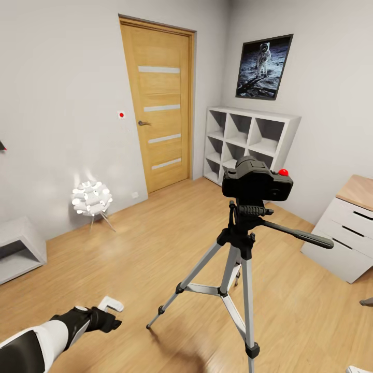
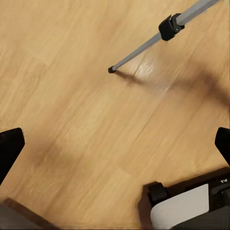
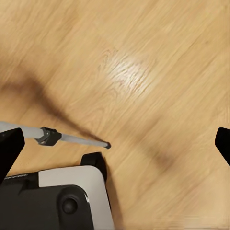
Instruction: Attach the digital camera to the camera tripod in the bedroom.
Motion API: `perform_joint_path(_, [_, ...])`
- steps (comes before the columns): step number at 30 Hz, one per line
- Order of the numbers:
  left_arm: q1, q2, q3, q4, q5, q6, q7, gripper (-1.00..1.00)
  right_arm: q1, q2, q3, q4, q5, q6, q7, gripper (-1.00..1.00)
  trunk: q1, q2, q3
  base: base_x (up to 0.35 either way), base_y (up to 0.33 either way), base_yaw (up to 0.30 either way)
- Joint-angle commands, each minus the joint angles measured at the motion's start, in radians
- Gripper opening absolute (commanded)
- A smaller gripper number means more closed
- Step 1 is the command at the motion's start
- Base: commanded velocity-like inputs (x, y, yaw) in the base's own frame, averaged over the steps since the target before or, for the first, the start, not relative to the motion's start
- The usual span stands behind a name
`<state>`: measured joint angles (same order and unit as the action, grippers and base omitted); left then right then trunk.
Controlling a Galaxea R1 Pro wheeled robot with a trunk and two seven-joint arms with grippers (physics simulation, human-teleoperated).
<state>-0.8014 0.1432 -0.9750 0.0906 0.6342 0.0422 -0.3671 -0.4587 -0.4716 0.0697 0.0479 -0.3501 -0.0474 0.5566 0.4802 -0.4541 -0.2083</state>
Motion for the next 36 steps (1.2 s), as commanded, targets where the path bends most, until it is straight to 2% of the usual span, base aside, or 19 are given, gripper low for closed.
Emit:
perform_joint_path(1, [0.004, 0.0, -0.005, 0.001, 0.011, 0.004, -0.001, 1.0, -0.001, 0.004, 0.007, 0.004, -0.009, -0.005, -0.004, 1.0, 0.001, -0.002, -0.002, 0.0, 0.0, 0.0])
perform_joint_path(5, [0.028, 0.0, -0.005, 0.001, 0.011, -0.003, 0.023, 1.0, 0.002, 0.022, 0.007, 0.005, -0.01, -0.011, -0.036, 1.0, 0.001, -0.002, -0.002, 0.0, 0.0, 0.0])
perform_joint_path(7, [0.053, -0.001, -0.005, 0.001, 0.011, -0.028, 0.058, 1.0, 0.007, 0.036, 0.007, 0.006, -0.012, -0.036, -0.062, 1.0, 0.001, -0.002, -0.002, 0.0, 0.0, 0.0])
perform_joint_path(12, [0.082, -0.004, -0.005, 0.001, 0.01, -0.053, 0.091, 1.0, 0.013, 0.049, 0.007, 0.006, -0.02, -0.056, -0.12, 1.0, 0.001, -0.002, -0.002, 0.0, 0.0, 0.0])
perform_joint_path(19, [0.12, -0.025, -0.005, 0.001, 0.008, -0.061, 0.102, 1.0, 0.017, 0.068, 0.007, 0.005, -0.049, -0.063, -0.181, 1.0, 0.001, -0.002, -0.002, 0.0, 0.0, 0.0])
perform_joint_path(20, [0.139, -0.034, -0.005, 0.001, 0.008, -0.062, 0.103, 1.0, 0.018, 0.072, 0.007, 0.006, -0.055, -0.064, -0.19, 1.0, 0.001, -0.002, -0.002, 0.0, 0.0, 0.0])
perform_joint_path(29, [0.169, -0.055, -0.005, 0.001, 0.007, -0.06, 0.102, 1.0, 0.02, 0.088, 0.007, 0.006, -0.058, -0.064, -0.194, 1.0, 0.001, -0.002, -0.002, 0.0, 0.0, 0.0])
perform_joint_path(36, [0.178, -0.057, -0.005, 0.001, 0.007, -0.059, 0.102, 1.0, 0.02, 0.088, 0.007, 0.005, -0.058, -0.064, -0.194, 1.0, 0.001, -0.002, -0.002, 0.0, 0.0, 0.0])
